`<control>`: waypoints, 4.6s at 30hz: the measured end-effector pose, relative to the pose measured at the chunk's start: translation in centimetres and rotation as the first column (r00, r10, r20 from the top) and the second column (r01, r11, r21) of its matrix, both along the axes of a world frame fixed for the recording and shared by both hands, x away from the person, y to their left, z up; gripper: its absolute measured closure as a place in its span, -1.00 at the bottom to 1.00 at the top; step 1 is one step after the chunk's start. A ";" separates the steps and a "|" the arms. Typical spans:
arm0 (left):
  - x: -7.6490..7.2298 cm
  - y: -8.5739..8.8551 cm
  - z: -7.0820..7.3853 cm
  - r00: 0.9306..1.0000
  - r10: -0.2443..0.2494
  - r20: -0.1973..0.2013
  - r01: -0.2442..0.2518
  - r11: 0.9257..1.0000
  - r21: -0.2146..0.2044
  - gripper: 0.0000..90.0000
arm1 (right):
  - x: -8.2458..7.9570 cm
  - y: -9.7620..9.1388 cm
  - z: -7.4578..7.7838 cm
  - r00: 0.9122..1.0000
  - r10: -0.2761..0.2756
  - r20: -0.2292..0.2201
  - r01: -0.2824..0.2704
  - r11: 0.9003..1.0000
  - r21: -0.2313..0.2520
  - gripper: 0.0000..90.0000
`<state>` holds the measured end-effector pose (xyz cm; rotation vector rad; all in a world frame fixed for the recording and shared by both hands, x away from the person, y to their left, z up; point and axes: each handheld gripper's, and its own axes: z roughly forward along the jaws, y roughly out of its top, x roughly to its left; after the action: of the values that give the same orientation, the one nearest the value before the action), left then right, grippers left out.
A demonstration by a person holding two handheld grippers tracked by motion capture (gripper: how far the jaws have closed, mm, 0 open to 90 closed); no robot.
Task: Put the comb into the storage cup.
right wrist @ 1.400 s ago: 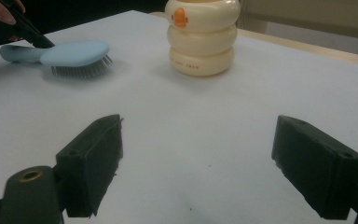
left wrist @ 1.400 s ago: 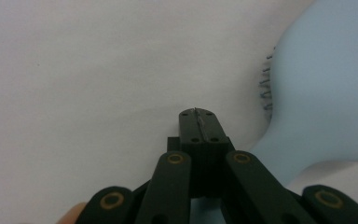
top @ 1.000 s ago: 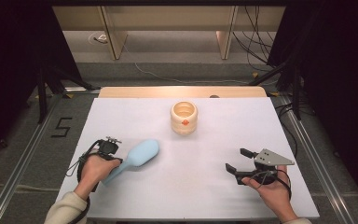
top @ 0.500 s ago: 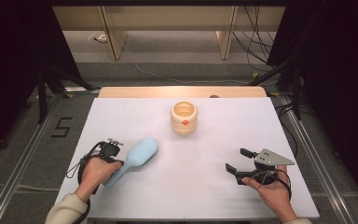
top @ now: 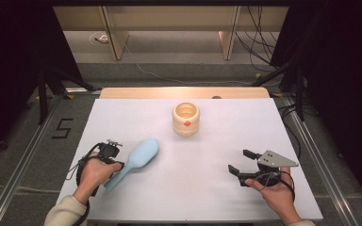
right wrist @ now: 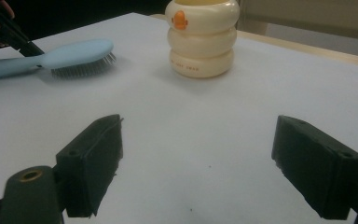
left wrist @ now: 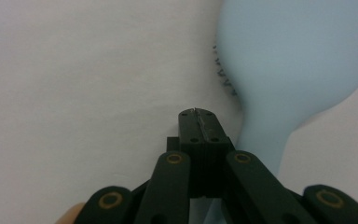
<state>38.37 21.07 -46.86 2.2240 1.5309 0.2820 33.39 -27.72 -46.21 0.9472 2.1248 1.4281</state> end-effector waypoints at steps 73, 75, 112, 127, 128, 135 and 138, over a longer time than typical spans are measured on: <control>2.0 -2.7 0.8 0.924 -0.309 -0.227 0.338 0.935 0.103 -0.31 | 0.1 -0.1 -0.1 1.000 -0.008 -0.005 0.008 1.000 -0.004 -0.61; 2.1 -2.8 0.7 0.924 -0.307 -0.228 0.336 0.936 0.101 -0.26 | 0.1 -0.1 -0.1 1.000 -0.008 -0.006 0.008 1.000 -0.005 -0.61; 3.0 -3.4 0.4 0.911 -0.282 -0.303 0.328 0.937 0.116 0.15 | 0.1 0.0 -0.1 1.000 -0.007 -0.006 0.007 1.000 -0.005 -0.61; 3.0 -4.2 0.5 0.912 -0.261 -0.318 0.319 0.936 0.147 0.39 | 0.1 0.0 -0.1 1.000 -0.007 -0.012 0.007 1.000 -0.005 -0.60; 3.0 -4.2 0.5 0.911 -0.260 -0.319 0.319 0.936 0.150 0.41 | 0.1 0.0 -0.1 1.000 -0.006 -0.011 0.006 1.000 -0.006 -0.61; 2.7 -4.6 0.5 0.915 -0.253 -0.315 0.316 0.934 0.166 0.51 | 0.1 0.0 -0.2 1.000 -0.005 -0.013 0.005 1.000 -0.006 -0.60; 2.6 -4.7 0.5 0.916 -0.252 -0.313 0.317 0.932 0.174 0.52 | 0.1 0.0 -0.2 1.000 -0.006 -0.014 0.006 1.000 -0.006 -0.60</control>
<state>40.96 16.33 -46.39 2.7290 1.3321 0.0413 33.52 -27.75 -46.40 0.9628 2.1337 1.4153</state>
